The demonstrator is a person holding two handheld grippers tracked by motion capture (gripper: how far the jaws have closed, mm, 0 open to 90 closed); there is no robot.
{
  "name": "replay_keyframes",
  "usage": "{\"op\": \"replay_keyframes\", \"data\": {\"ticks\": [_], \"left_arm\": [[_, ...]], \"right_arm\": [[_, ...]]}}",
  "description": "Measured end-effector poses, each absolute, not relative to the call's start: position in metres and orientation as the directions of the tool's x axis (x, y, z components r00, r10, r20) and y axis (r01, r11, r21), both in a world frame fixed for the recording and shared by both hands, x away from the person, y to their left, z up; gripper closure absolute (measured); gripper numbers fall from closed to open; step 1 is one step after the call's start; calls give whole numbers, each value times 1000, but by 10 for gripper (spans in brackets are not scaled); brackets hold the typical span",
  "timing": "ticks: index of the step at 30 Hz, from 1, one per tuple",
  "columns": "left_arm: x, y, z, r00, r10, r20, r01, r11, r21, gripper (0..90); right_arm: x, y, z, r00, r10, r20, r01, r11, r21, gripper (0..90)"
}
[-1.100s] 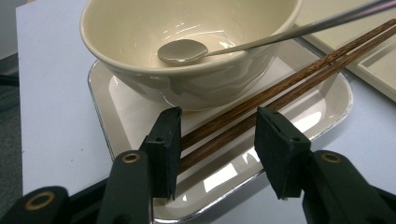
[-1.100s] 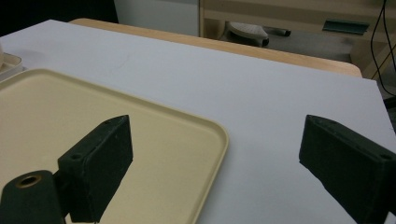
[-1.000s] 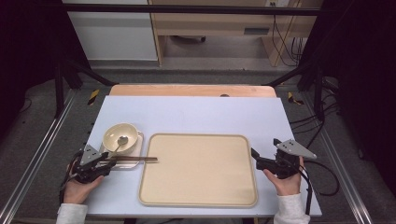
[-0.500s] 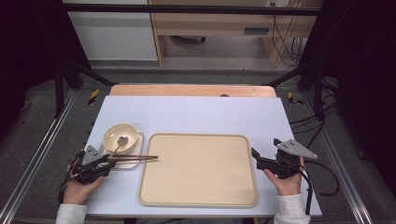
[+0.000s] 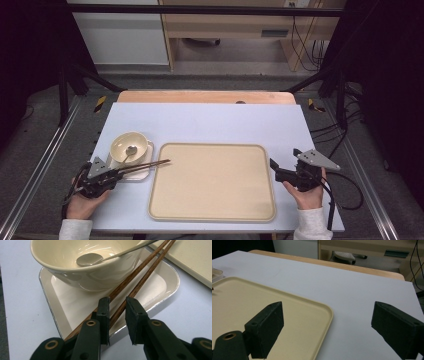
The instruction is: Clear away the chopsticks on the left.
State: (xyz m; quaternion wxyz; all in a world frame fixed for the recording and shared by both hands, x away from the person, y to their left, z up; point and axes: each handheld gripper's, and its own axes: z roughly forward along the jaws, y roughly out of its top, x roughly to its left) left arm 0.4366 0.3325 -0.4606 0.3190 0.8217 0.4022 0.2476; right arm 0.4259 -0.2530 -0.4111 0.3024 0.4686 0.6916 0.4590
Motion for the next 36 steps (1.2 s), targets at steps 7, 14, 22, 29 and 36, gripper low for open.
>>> {"op": "replay_keyframes", "data": {"ticks": [7,14,22,29,36], "left_arm": [[435,332,-459,554,819,147,509,-474,719,770],[434,333,-458,561,818,130,515,-467,719,793],[433,333,-457,571,815,104,526,-460,716,817],[434,333,-457,563,822,83,532,-438,725,815],[437,330,-460,567,821,71,528,-428,734,764]], "right_arm": [[426,-254,-411,-378,926,10,372,142,917,112],[426,-254,-411,-377,926,16,376,137,916,112],[426,-254,-411,-377,926,13,374,139,917,113],[426,-254,-411,-378,926,14,375,140,917,113],[426,-254,-411,-380,925,14,376,141,916,113]]}}
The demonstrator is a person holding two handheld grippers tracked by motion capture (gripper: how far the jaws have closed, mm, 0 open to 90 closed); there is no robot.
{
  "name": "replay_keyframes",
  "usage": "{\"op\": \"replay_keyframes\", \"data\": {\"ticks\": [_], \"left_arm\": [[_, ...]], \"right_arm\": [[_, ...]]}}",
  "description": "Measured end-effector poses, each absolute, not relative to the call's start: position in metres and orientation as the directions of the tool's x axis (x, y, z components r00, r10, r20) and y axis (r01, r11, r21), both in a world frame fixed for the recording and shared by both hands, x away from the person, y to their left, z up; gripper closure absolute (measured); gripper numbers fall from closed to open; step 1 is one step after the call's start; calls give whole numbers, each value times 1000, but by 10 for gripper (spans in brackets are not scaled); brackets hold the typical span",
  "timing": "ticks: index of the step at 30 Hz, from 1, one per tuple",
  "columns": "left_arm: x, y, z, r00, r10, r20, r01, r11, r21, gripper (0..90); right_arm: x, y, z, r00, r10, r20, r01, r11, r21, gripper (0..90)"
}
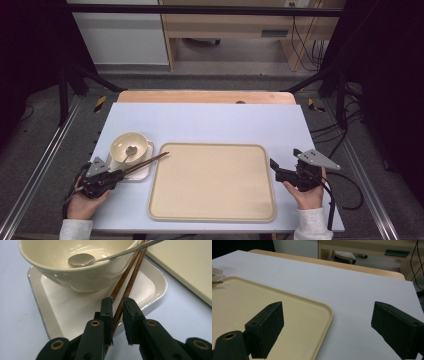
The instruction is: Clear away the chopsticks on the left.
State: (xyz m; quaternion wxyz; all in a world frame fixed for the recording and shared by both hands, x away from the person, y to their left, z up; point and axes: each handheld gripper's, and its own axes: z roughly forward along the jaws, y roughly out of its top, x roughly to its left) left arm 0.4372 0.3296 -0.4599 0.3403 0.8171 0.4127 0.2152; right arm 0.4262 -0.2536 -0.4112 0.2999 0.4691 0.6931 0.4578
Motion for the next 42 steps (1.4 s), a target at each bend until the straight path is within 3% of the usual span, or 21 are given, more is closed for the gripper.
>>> {"op": "replay_keyframes", "data": {"ticks": [19,42], "left_arm": [[444,323,-464,585,809,57,524,-431,735,766],[439,320,-461,618,784,57,503,-450,738,848]], "right_arm": [[426,-253,-411,-383,924,11,375,144,916,114],[426,-255,-410,-384,923,16,369,137,919,113]]}}
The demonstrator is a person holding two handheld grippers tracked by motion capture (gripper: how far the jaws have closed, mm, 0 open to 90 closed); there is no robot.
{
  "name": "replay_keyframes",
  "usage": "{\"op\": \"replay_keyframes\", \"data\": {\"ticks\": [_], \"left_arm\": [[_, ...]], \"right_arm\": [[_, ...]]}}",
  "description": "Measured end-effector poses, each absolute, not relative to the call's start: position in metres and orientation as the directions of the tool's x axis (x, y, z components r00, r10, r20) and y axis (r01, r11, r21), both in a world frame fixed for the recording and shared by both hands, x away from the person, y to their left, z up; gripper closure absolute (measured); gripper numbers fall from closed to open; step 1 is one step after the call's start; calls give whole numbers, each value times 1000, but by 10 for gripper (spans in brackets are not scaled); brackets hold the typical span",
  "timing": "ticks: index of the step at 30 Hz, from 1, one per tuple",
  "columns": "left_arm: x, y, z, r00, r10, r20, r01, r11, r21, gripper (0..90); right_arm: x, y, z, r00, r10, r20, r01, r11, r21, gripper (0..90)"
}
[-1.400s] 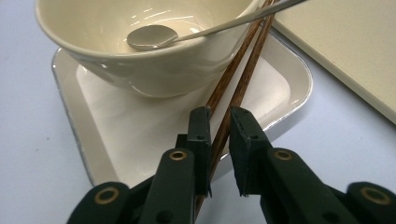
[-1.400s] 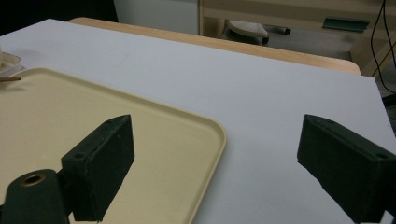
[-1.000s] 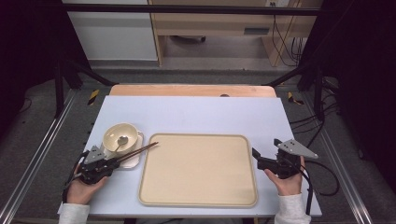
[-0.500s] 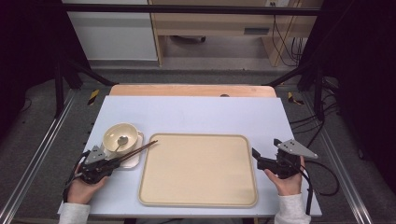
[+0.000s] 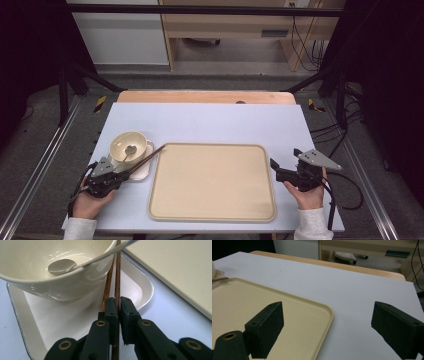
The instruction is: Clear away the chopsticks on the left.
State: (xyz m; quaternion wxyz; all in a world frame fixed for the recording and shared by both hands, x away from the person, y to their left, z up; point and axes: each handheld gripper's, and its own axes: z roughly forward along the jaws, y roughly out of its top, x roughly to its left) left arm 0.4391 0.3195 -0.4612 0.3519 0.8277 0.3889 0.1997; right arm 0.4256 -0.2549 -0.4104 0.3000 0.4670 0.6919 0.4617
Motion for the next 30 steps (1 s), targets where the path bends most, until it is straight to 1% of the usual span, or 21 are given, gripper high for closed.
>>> {"op": "replay_keyframes", "data": {"ticks": [19,30], "left_arm": [[430,315,-456,632,773,49,475,-437,764,851],[418,302,-447,630,774,58,448,-424,787,851]], "right_arm": [[425,-256,-409,-379,925,24,368,127,921,112],[424,-258,-408,-376,926,21,361,126,924,105]]}}
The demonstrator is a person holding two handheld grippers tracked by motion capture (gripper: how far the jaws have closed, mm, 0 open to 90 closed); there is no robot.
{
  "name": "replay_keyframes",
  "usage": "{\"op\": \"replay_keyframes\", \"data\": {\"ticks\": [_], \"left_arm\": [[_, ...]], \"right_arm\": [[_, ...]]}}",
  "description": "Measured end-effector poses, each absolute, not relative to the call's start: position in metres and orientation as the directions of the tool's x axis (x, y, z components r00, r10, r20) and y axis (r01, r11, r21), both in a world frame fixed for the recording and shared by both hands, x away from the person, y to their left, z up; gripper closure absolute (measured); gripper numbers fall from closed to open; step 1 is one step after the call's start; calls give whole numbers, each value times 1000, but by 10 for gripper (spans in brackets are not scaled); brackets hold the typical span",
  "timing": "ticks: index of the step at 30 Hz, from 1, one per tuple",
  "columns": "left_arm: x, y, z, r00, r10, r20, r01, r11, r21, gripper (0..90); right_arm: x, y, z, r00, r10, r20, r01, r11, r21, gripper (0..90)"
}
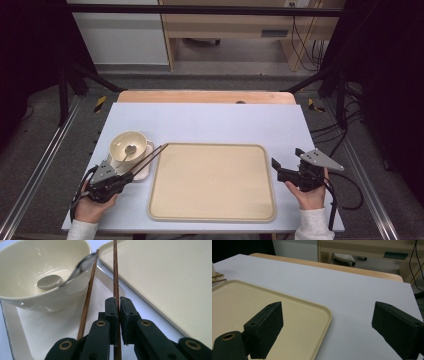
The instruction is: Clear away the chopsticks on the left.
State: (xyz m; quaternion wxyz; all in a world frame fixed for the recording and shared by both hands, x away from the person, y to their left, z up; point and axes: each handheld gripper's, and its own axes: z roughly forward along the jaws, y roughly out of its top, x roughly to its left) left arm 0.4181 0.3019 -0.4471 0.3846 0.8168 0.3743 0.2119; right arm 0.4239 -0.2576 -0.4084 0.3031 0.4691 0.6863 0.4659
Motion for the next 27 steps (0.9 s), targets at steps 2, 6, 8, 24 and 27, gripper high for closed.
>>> {"op": "replay_keyframes", "data": {"ticks": [2,6,8,24,27], "left_arm": [[416,299,-446,627,777,58,446,-419,791,851],[412,294,-442,616,786,51,444,-400,802,851],[410,291,-441,613,788,54,440,-398,805,850],[392,253,-427,592,805,41,396,-335,855,850],[390,246,-424,589,808,31,393,-319,862,850]], "right_arm": [[424,-258,-408,-376,927,21,363,126,923,100],[424,-259,-408,-371,928,22,360,123,925,93],[424,-259,-408,-370,929,22,361,122,925,92],[424,-260,-408,-357,934,20,365,120,923,71],[424,-260,-408,-356,934,19,365,120,923,70]]}}
